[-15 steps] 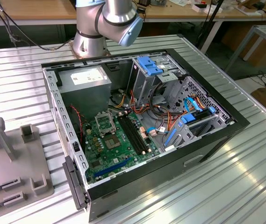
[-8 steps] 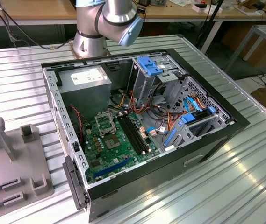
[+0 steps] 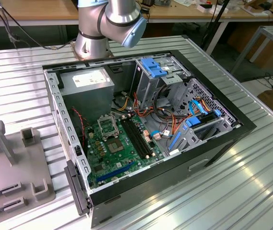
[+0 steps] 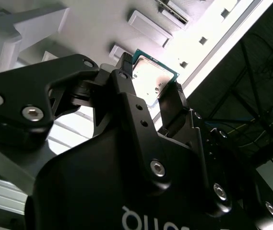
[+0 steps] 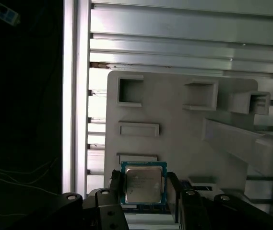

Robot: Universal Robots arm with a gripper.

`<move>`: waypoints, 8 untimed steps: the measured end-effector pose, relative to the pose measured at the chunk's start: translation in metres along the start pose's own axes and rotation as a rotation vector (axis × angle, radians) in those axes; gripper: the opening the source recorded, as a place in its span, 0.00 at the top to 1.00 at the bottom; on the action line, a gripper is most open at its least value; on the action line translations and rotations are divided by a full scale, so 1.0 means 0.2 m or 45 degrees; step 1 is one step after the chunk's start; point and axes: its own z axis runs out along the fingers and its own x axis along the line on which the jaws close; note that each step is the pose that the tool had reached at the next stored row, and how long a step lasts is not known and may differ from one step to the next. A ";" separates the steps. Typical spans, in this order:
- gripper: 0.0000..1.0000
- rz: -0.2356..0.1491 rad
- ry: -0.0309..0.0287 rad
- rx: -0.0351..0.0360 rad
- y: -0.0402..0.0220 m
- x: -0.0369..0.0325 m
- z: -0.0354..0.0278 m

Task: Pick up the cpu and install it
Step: 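Pick up the cpu and move it towards the insertion slot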

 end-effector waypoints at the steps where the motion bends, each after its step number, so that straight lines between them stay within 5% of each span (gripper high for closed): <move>1: 0.53 0.000 0.0001 0.0001 -0.001 0.000 -0.007; 8: 0.53 0.000 -0.0001 0.0000 -0.001 0.000 -0.018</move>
